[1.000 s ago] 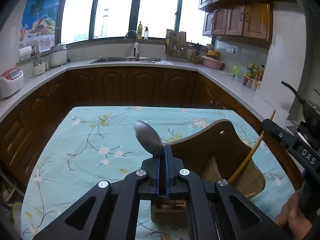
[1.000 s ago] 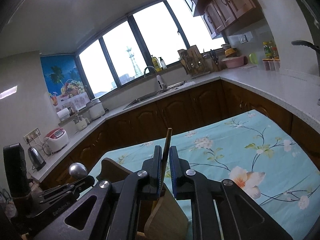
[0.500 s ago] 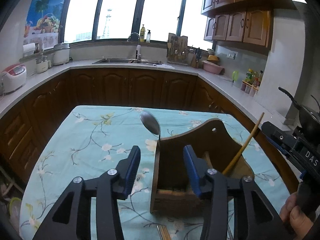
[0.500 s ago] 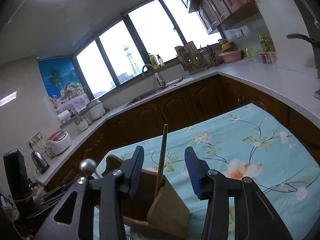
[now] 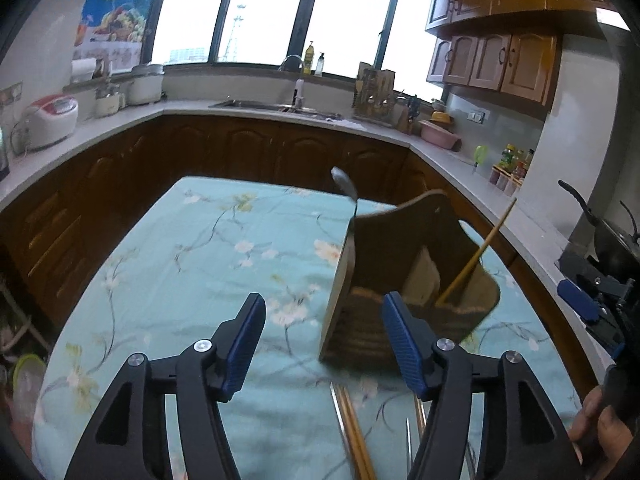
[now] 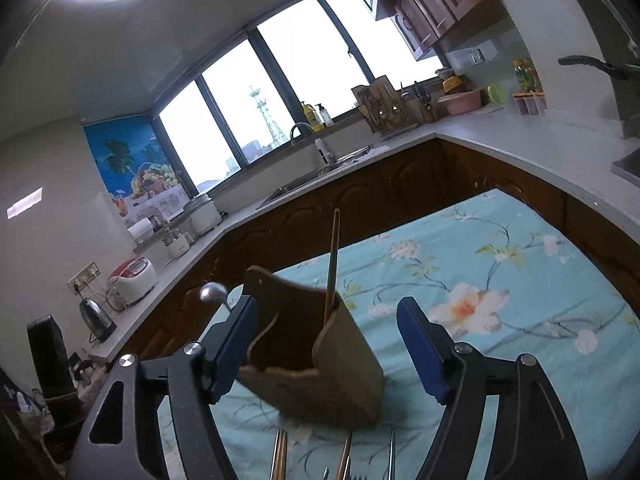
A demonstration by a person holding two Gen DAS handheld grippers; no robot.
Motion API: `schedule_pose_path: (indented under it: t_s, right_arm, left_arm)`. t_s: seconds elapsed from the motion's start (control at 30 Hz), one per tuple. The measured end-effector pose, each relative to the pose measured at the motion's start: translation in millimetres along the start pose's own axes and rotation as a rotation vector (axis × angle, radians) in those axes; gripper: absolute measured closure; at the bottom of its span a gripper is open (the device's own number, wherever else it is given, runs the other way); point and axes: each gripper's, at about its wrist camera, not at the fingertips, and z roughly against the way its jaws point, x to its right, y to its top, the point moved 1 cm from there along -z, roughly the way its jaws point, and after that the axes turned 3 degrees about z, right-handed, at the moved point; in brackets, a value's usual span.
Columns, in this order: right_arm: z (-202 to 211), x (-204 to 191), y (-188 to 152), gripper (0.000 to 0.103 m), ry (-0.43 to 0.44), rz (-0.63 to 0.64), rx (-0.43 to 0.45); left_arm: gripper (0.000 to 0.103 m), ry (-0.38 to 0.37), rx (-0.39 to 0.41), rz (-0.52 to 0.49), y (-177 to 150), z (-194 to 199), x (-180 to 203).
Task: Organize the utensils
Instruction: 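Withdraw both open tools from the caddy back over the cutlery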
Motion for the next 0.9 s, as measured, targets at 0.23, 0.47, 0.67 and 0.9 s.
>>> schedule_pose_path:
  t_s: [0.23, 0.47, 0.67, 0.9]
  right_arm:
    - [24, -5, -20, 0.027, -0.01, 0.023, -0.032]
    - [49, -17, -47, 0.023, -0.003, 0.079, -0.071]
    - [68, -27, -69, 0.015, -0.017, 0.135, -0.091]
    - [82, -35, -93, 0.006, -0.037, 0.195, -0.084]
  left_arm:
    - [0.037, 0.007, -0.039, 0.052, -27, 31, -15]
    - [0.034, 0.013, -0.081, 0.096, -48, 59, -28]
    - [0.026, 0.014, -0.086, 0.102, -62, 81, -34]
    - [0.018, 0.025, -0.038, 0.098, -77, 105, -39]
